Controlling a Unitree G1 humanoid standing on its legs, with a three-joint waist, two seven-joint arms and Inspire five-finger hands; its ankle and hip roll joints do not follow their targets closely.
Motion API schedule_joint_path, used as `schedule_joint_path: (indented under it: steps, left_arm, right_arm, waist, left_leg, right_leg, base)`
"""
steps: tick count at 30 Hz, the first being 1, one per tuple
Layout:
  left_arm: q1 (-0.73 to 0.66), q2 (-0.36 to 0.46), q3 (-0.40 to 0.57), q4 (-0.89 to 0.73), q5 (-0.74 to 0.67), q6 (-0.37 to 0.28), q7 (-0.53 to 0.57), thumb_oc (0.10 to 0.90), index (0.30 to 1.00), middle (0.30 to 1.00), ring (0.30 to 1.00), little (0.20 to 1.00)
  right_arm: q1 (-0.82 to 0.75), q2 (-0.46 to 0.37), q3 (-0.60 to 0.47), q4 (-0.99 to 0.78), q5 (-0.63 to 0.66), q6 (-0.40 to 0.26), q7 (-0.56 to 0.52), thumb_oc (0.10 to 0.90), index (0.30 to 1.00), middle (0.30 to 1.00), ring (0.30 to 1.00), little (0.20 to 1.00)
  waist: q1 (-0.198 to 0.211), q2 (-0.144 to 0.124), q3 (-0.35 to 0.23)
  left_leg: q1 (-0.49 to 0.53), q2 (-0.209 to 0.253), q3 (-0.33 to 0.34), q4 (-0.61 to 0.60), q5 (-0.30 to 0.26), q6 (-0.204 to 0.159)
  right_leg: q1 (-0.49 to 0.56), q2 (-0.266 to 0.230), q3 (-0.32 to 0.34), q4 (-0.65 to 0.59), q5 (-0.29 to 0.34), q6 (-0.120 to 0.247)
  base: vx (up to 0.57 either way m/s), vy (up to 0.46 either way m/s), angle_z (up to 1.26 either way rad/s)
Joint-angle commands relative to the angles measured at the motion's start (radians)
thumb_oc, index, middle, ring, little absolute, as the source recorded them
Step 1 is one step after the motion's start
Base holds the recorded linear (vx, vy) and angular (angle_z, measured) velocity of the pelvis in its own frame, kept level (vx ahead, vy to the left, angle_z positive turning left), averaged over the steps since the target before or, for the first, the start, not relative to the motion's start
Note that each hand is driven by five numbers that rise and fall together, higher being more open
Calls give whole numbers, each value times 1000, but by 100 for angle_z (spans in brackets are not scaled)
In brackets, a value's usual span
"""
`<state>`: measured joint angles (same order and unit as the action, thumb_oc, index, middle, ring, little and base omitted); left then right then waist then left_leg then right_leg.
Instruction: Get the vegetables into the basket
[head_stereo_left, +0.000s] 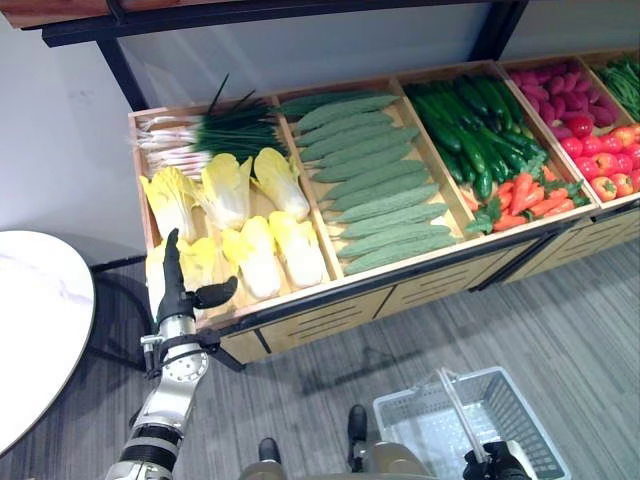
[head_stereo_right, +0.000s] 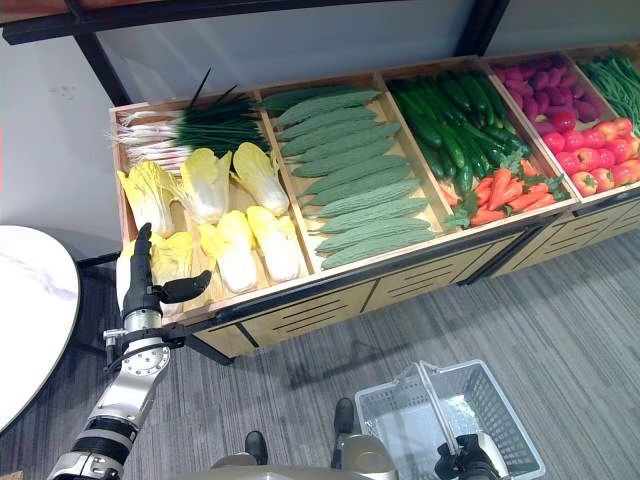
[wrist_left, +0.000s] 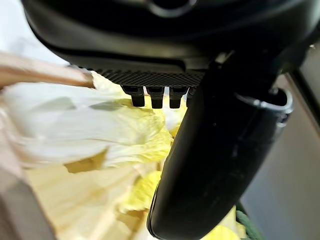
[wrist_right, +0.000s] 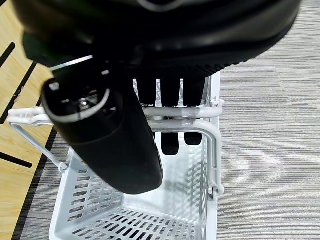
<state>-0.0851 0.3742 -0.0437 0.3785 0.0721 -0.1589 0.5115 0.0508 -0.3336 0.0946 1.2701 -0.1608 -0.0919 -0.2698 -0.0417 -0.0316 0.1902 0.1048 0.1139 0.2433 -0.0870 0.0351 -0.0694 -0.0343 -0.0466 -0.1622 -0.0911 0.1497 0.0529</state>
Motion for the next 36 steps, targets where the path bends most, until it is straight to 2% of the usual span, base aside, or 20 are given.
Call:
schedule_joint_path:
  steps: [1, 5, 12, 19, 21, 26, 27, 28, 29, 30, 32, 33, 34, 36]
  left_arm:
    - [-94, 89, 56, -58, 106, -70, 78, 900, 1000, 1000, 1000, 1000]
    - [-87, 103, 61, -39, 173, -39, 132, 900, 1000, 1000, 1000, 1000]
    - [-82, 109, 57, -33, 211, -10, 143, 900, 1000, 1000, 1000, 1000]
    - [-96, 102, 29, 75, 230, 32, 143, 900, 1000, 1000, 1000, 1000]
    - [-105, 99, 11, 156, 245, 71, 137, 900, 1000, 1000, 1000, 1000]
    - [-116, 111, -11, 223, 270, 113, 101, 900, 1000, 1000, 1000, 1000]
    - [-119, 116, -13, 227, 276, 118, 94, 871, 959, 959, 959, 959]
    - [-119, 122, -18, 226, 289, 123, 84, 900, 1000, 1000, 1000, 1000]
    - [-121, 133, -30, 231, 308, 127, 65, 847, 926, 926, 926, 926]
    - [-124, 143, -40, 231, 326, 128, 56, 829, 901, 901, 901, 901]
    - [-127, 149, -44, 230, 334, 127, 55, 835, 909, 909, 909, 909]
    - [-130, 157, -55, 225, 353, 126, 53, 796, 855, 855, 855, 855]
    - [-131, 165, -66, 223, 375, 127, 49, 708, 731, 731, 731, 731]
    - [-133, 174, -80, 211, 408, 131, 49, 645, 643, 643, 643, 643]
  right_arm:
    - [-18, -32, 36, 8, -11, -31, -44, 400, 300, 300, 300, 300]
    - [-22, -23, 44, 17, -17, -33, -54, 400, 300, 300, 300, 300]
    - [-22, -23, 50, 11, -23, -33, -60, 400, 300, 300, 300, 300]
    - [-28, -28, 60, 14, -38, -26, -67, 400, 300, 300, 300, 300]
    - [-27, -30, 62, 14, -40, -23, -68, 400, 300, 300, 300, 300]
    - [-24, -44, 58, 6, -46, -17, -70, 400, 300, 300, 300, 300]
    - [-25, -47, 55, 6, -46, -16, -71, 400, 300, 300, 300, 300]
    - [-25, -49, 53, 7, -47, -14, -70, 400, 300, 300, 300, 300]
    - [-27, -53, 52, 7, -49, -12, -68, 400, 300, 300, 300, 300]
    - [-27, -55, 53, 2, -51, -13, -67, 400, 300, 300, 300, 300]
    - [-27, -56, 53, 0, -52, -14, -66, 400, 300, 300, 300, 300]
    - [-29, -57, 54, 2, -53, -15, -66, 400, 300, 300, 300, 300]
    - [-31, -57, 56, 3, -53, -16, -65, 400, 300, 300, 300, 300]
    - [-32, -59, 57, 0, -55, -20, -65, 400, 300, 300, 300, 300]
  waist:
    - [3, -50, -40]
    - [8, -54, -39]
    - [10, -53, -37]
    - [6, -48, -33]
    - [0, -48, -34]
    - [-6, -45, -33]
    - [-6, -44, -32]
    - [-7, -43, -32]
    - [-8, -41, -31]
    - [-10, -40, -31]
    - [-10, -40, -30]
    - [-10, -40, -30]
    - [-10, -39, -29]
    - [-10, -37, -29]
  left_leg:
    - [-31, 63, -57, 0, 23, -56]
    - [-31, 63, -58, 0, 20, -56]
    - [-30, 63, -61, 0, 18, -56]
    - [-28, 61, -57, 0, 17, -55]
    - [-26, 63, -53, 0, 17, -56]
    - [-21, 64, -48, 0, 16, -56]
    - [-21, 64, -48, 0, 15, -56]
    - [-20, 64, -47, 0, 15, -56]
    - [-19, 64, -46, 0, 14, -56]
    - [-18, 64, -45, 0, 13, -57]
    - [-17, 64, -46, 0, 13, -57]
    - [-17, 64, -46, 0, 12, -57]
    - [-17, 64, -46, 0, 13, -57]
    - [-18, 64, -45, 0, 12, -58]
  right_leg:
    - [36, -97, 35, 4, 18, 101]
    - [34, -96, 35, 5, 18, 102]
    - [38, -95, 35, 4, 15, 101]
    - [36, -95, 40, 4, 15, 100]
    - [37, -93, 43, 4, 15, 100]
    - [37, -91, 49, 4, 15, 99]
    - [36, -91, 51, 4, 15, 99]
    - [35, -91, 52, 4, 16, 99]
    - [35, -91, 54, 4, 16, 100]
    - [34, -90, 54, 4, 16, 100]
    - [34, -90, 54, 4, 16, 100]
    - [35, -90, 55, 4, 15, 101]
    - [36, -90, 55, 4, 15, 101]
    - [36, -90, 56, 4, 14, 101]
  base:
    - [0, 0, 0]
    - [8, -4, 0]
    - [0, 0, 0]
    - [0, 0, 0]
    - [0, 0, 0]
    - [4, 2, -3]
    - [3, 5, -9]
    - [3, 11, -7]
    - [5, 13, -5]
    - [0, 0, 0]
    - [0, 0, 0]
    - [0, 0, 0]
    - [0, 0, 0]
    - [0, 0, 0]
